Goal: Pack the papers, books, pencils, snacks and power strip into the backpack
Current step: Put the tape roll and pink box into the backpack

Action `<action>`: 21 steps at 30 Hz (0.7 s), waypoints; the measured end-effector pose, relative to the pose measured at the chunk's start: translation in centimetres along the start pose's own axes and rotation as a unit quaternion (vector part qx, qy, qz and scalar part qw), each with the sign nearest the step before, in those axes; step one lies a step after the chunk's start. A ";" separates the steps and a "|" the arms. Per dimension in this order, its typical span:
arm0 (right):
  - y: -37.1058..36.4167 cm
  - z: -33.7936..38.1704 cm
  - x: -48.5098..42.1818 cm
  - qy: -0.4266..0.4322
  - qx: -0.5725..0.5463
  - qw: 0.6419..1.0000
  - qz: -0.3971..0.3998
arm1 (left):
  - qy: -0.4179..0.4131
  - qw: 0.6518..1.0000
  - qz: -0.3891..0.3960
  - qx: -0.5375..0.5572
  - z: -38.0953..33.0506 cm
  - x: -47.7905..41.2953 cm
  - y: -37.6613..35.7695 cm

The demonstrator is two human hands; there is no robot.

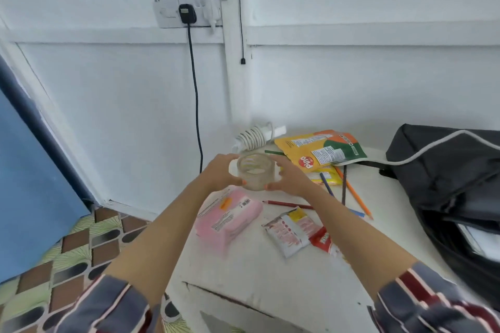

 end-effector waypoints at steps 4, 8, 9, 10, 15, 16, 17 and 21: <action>-0.6 0.2 -1.8 -0.006 0.037 0.999 0.001 | -0.029 0.998 0.044 -0.042 0.2 -2.2 -0.5; -1.5 -0.3 -3.4 -0.018 0.073 0.997 0.005 | -0.061 0.996 0.061 -0.037 0.4 -3.5 -1.0; -1.6 -0.3 -3.5 -0.014 0.075 0.997 0.000 | -0.067 0.996 0.055 -0.030 0.4 -3.7 -1.1; -1.6 -0.1 -3.5 -0.009 0.075 0.997 -0.007 | -0.073 0.996 0.047 -0.022 0.4 -3.9 -1.1; -1.4 0.3 -2.9 0.016 0.038 0.999 -0.030 | -0.090 0.996 0.023 0.009 0.6 -4.3 -0.3; -1.1 0.6 -2.7 0.026 0.032 0.998 -0.042 | -0.098 0.995 0.016 0.021 0.3 -4.3 0.2; -0.8 1.1 -2.5 0.039 0.024 0.997 -0.054 | -0.106 0.994 0.009 0.031 -0.1 -4.2 0.8; 2.0 2.9 -1.0 0.067 -0.021 0.992 -0.108 | -0.133 0.988 -0.011 0.073 -2.8 -4.3 3.2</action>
Point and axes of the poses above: each hand's wrist, its own x-axis away from the middle knuckle, its own y-axis out of the back of the hand, z = x × y, the point moved 3 cm from there along -x, towards the middle knuckle, and after that the axes turned 10 degrees about -x, right-handed, at the moved point
